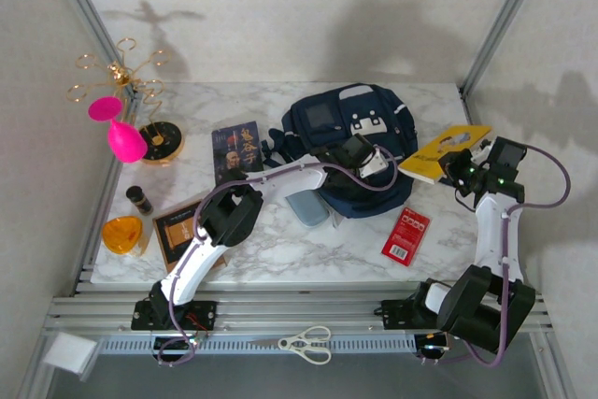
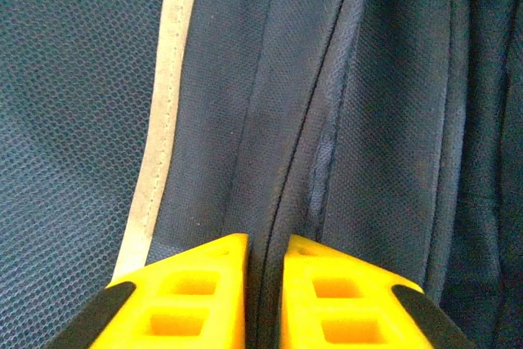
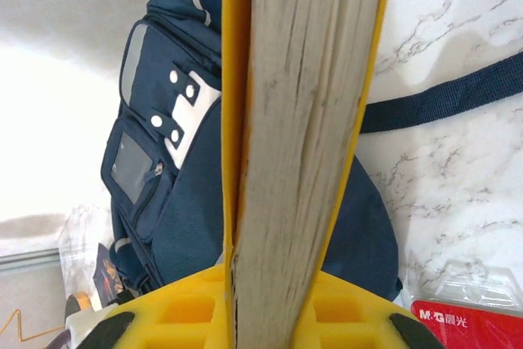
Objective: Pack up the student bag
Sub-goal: Open the student bag at the center of the table, then place the book in the student bag.
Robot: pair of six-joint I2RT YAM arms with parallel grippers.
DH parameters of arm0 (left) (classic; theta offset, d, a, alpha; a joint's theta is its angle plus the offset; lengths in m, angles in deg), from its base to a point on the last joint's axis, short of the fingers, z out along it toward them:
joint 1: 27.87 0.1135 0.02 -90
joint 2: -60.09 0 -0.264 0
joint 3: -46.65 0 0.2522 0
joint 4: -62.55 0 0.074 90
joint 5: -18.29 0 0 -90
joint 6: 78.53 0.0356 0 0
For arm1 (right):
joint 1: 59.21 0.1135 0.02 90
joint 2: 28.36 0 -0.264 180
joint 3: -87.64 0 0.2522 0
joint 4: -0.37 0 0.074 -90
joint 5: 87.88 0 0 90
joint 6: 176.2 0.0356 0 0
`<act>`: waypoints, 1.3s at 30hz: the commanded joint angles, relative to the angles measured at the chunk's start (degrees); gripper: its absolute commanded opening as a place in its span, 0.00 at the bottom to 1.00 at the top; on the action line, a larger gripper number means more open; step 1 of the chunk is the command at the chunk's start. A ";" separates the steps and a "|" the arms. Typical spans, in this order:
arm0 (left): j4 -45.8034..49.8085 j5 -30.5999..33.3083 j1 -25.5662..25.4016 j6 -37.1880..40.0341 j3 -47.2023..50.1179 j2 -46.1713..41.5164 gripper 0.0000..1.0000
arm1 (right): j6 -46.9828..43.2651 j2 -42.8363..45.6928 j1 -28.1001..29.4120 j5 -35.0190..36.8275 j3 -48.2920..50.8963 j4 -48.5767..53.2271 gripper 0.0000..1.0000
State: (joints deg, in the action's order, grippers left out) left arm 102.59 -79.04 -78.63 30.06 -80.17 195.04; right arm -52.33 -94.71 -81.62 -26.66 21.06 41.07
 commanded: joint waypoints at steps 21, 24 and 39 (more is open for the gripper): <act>-1.24 11.64 3.30 -5.44 -13.11 -14.19 0.00 | -6.94 12.60 1.93 -3.92 -4.16 17.27 0.00; 1.07 11.55 3.30 -5.36 -17.16 -12.62 0.00 | -6.45 13.61 5.40 -6.90 -1.93 16.41 0.00; 2.36 10.32 3.39 -7.03 -18.19 -13.59 0.00 | 3.90 -1.51 22.72 -18.50 13.72 -25.59 0.00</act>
State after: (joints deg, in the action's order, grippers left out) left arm 108.80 -68.90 -75.02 24.73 -95.93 184.53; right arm -49.73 -92.70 -59.04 -42.57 34.88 32.00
